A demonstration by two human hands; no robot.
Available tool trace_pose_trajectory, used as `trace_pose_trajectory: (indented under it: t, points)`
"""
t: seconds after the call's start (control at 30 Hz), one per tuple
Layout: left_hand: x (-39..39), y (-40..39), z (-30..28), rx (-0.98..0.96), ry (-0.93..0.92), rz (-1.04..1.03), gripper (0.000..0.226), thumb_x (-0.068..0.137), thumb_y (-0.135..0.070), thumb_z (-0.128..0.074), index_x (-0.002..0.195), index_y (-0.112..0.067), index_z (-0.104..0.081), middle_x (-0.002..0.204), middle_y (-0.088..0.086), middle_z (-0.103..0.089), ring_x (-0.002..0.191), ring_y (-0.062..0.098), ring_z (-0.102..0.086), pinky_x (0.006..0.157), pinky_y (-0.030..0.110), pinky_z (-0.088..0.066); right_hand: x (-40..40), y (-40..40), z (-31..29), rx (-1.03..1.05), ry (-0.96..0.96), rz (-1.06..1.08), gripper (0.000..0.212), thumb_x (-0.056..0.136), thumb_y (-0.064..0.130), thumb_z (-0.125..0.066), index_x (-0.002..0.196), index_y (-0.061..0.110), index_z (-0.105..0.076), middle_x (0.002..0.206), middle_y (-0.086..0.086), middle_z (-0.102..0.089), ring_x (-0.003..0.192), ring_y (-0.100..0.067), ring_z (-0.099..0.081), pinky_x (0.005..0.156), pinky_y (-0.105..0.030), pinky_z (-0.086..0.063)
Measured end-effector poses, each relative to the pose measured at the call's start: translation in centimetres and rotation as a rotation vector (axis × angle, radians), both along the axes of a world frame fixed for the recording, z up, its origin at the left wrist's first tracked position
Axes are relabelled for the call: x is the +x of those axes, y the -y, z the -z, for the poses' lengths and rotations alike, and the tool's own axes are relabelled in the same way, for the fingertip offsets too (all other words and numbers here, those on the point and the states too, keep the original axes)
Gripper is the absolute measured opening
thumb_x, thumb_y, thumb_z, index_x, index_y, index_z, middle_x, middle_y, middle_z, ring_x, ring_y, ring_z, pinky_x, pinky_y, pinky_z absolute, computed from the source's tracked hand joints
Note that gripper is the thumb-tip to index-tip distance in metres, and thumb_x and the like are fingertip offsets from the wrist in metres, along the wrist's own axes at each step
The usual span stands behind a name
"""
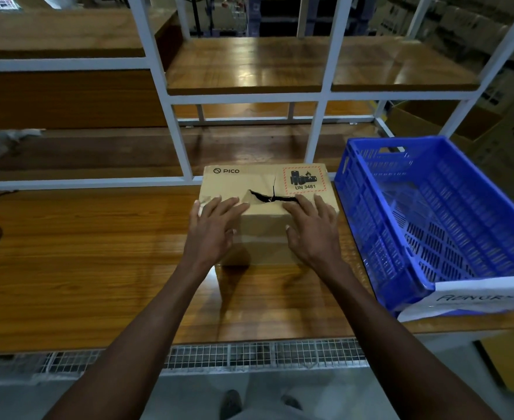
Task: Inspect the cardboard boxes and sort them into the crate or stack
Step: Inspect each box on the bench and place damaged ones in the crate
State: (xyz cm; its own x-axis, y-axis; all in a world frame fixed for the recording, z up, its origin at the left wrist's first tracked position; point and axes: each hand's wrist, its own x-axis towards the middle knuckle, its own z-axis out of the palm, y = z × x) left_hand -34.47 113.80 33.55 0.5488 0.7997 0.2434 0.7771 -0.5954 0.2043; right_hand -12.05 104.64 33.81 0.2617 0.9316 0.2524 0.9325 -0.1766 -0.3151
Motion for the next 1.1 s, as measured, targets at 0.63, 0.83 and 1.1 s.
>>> trace_pose_trajectory:
  t: [0.63, 0.83, 1.1]
  points:
    - [0.4, 1.8, 2.6, -0.134, 0.499, -0.158, 0.078, 0.091, 0.002, -0.068, 0.15, -0.044, -0.045, 0.17, 0.0, 0.014, 0.156, 0.038, -0.007, 0.105, 0.057, -0.051, 0.5, 1.7, 3.6, 0.286, -0.405, 0.09, 0.066, 0.089, 0.005, -0.072, 0.147, 0.031, -0.056, 0.174, -0.009, 0.006, 0.156, -0.023, -0.002, 0.119, -0.04, -0.027]
    - [0.2, 1.2, 0.4, -0.033, 0.635, -0.176, 0.064, 0.096, -0.002, -0.064, 0.151, -0.031, -0.049, 0.171, 0.006, -0.005, 0.154, 0.023, -0.018, 0.106, 0.031, -0.051, 1.3, 1.2, 0.4, 0.256, -0.284, 0.096, 0.07, 0.086, 0.009, -0.074, 0.149, 0.03, -0.052, 0.171, -0.012, -0.01, 0.151, -0.038, -0.025, 0.114, -0.038, -0.029]
    - [0.9, -1.2, -0.8, -0.163, 0.539, -0.176, 0.07, 0.091, -0.025, -0.077, 0.154, -0.028, -0.046, 0.172, 0.0, -0.011, 0.155, 0.027, -0.021, 0.116, 0.051, -0.041, 3.4, -0.7, -2.1, 0.211, -0.325, 0.116, 0.053, 0.091, 0.024, -0.075, 0.14, 0.027, -0.057, 0.168, -0.003, -0.027, 0.15, -0.027, -0.035, 0.115, -0.045, -0.038]
